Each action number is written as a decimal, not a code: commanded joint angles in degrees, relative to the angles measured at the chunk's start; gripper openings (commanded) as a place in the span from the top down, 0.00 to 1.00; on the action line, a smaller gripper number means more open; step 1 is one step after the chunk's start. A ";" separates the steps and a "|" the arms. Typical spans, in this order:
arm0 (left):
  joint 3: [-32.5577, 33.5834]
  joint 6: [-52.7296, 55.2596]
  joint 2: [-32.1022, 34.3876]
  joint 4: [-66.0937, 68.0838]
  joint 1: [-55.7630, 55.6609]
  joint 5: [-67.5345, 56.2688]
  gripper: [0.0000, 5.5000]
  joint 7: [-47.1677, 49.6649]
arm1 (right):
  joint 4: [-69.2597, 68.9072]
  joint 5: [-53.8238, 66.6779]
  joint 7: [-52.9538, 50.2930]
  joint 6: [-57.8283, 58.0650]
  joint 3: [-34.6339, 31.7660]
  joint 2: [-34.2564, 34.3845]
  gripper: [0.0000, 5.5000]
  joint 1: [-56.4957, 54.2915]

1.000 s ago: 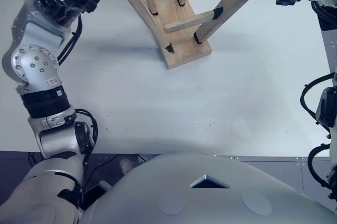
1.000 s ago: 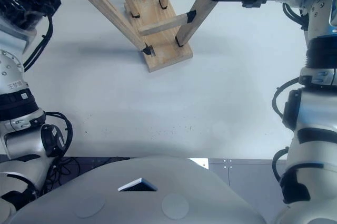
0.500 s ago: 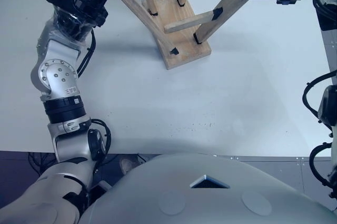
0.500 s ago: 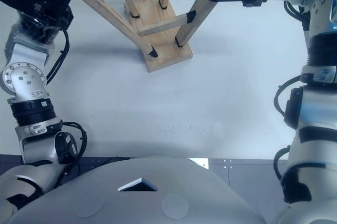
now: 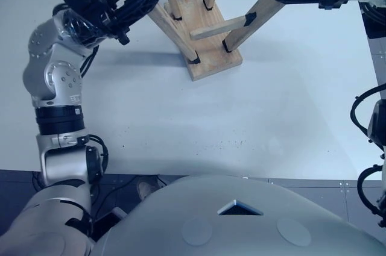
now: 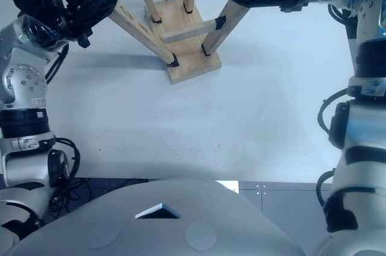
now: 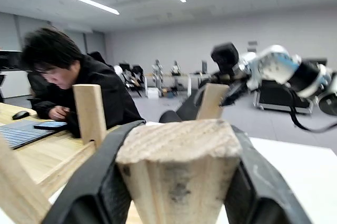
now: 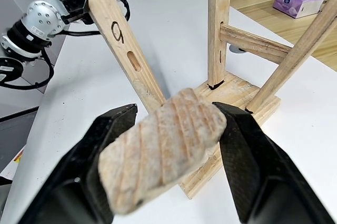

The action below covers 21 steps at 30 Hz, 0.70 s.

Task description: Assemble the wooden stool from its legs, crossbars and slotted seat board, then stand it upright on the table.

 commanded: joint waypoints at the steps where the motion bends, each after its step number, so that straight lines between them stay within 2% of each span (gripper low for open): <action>1: -5.96 3.79 5.11 1.01 -3.06 7.21 0.63 -2.11 | -0.46 -0.13 -0.23 2.98 2.03 1.56 0.57 4.34; 11: -12.32 4.79 6.23 -1.32 -3.27 10.22 0.63 -2.29 | -4.11 2.33 -3.29 4.72 1.35 2.47 0.57 7.36; 21: -15.44 5.25 5.12 0.31 -4.73 13.18 0.63 -0.67 | -5.84 3.31 -4.40 5.13 1.34 2.76 0.57 8.70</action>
